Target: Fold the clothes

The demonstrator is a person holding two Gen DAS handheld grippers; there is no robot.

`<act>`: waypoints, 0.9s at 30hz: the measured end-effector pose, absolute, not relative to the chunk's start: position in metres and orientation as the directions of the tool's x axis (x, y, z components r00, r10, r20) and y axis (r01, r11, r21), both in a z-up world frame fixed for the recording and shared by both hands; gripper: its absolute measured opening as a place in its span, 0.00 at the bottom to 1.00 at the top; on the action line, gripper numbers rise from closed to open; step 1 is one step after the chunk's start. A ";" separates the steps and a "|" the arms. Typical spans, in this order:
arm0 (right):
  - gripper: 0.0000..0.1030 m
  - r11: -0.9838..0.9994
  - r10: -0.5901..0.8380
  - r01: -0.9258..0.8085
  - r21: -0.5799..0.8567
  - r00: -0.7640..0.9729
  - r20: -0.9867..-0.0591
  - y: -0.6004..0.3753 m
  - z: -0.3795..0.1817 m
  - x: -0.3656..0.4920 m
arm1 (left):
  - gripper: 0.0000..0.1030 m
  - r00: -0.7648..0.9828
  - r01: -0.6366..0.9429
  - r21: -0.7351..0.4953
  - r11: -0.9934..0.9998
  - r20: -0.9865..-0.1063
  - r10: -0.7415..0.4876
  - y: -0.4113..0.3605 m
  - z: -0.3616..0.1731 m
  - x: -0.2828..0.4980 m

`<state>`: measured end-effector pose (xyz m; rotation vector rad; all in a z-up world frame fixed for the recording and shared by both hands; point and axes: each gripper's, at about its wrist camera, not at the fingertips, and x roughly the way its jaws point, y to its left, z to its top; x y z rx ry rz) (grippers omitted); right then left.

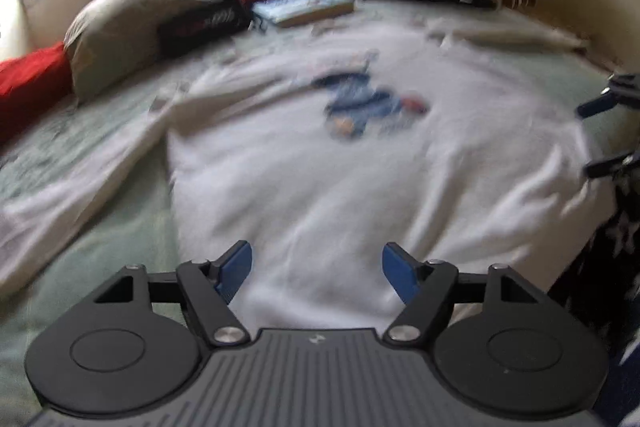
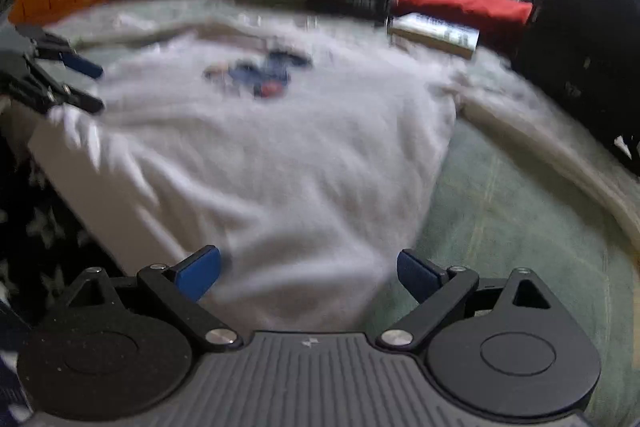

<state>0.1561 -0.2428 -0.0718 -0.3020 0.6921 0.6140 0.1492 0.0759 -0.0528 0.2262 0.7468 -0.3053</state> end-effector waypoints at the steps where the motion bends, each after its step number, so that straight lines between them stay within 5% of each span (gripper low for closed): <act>1: 0.95 0.785 0.435 -0.617 -0.058 0.616 -0.657 -0.237 -0.068 0.157 | 0.72 0.702 0.356 0.090 0.930 -0.683 -0.203 0.070 -0.049 0.152; 5: 0.96 0.793 0.437 -0.608 -0.041 0.615 -0.657 -0.206 -0.074 0.171 | 0.73 0.720 0.364 0.112 0.924 -0.663 -0.204 0.047 -0.045 0.169; 10: 1.00 0.842 0.393 -0.540 0.002 0.610 -0.688 -0.198 -0.098 0.180 | 0.79 0.640 0.281 0.102 0.954 -0.761 -0.107 0.048 -0.073 0.187; 18: 1.00 0.849 0.374 -0.528 0.005 0.594 -0.712 -0.195 -0.098 0.183 | 0.80 0.686 0.202 0.014 0.979 -0.715 -0.132 0.058 -0.053 0.163; 27: 1.00 0.857 0.363 -0.516 -0.003 0.606 -0.708 -0.195 -0.097 0.180 | 0.87 0.647 0.138 0.001 0.990 -0.758 -0.089 0.068 -0.074 0.140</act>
